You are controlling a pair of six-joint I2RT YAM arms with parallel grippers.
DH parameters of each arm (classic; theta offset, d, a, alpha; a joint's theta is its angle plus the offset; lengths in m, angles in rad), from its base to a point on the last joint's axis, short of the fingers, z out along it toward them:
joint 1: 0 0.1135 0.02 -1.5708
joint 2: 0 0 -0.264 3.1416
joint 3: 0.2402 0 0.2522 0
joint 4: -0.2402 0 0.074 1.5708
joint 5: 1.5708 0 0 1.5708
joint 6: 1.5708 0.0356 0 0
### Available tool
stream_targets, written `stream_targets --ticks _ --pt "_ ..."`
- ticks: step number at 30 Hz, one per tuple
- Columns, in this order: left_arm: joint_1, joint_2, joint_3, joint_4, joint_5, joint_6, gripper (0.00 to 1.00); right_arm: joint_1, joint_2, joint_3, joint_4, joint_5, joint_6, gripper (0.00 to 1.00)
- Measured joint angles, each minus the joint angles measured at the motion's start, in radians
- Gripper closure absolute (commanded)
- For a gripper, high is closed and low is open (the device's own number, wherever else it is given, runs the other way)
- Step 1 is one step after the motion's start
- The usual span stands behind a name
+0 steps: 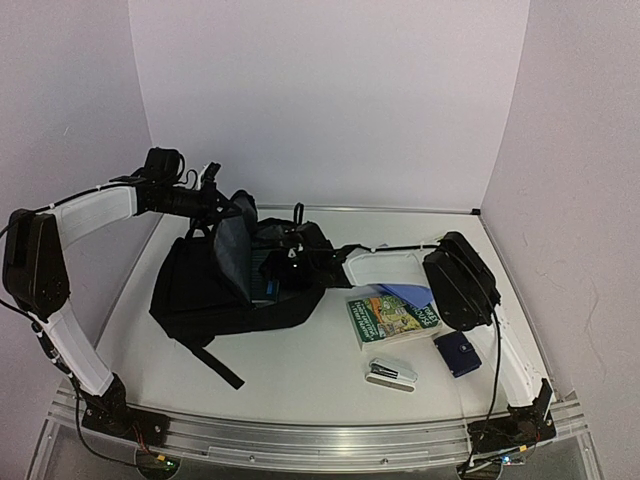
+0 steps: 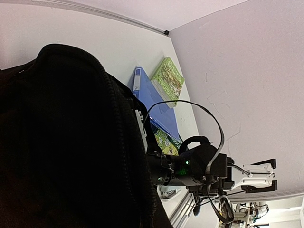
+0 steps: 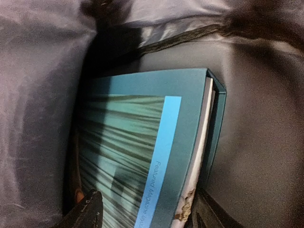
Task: Pack the student bag
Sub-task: Place the book in the student bag.
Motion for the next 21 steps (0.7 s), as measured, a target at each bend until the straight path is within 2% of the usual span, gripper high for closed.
stream_targets --ticks 10,17,21 --pt "0.017 0.000 -0.026 0.000 -0.014 0.001 1.00 -0.001 0.092 0.136 0.050 -0.122 0.001 0.39" --pt "0.044 -0.028 -0.101 0.009 -0.070 -0.030 1.00 0.000 0.093 0.131 0.062 -0.141 -0.023 0.25" --pt "0.079 -0.098 -0.221 0.034 -0.144 -0.079 1.00 0.000 0.008 0.028 0.058 -0.127 -0.058 0.15"
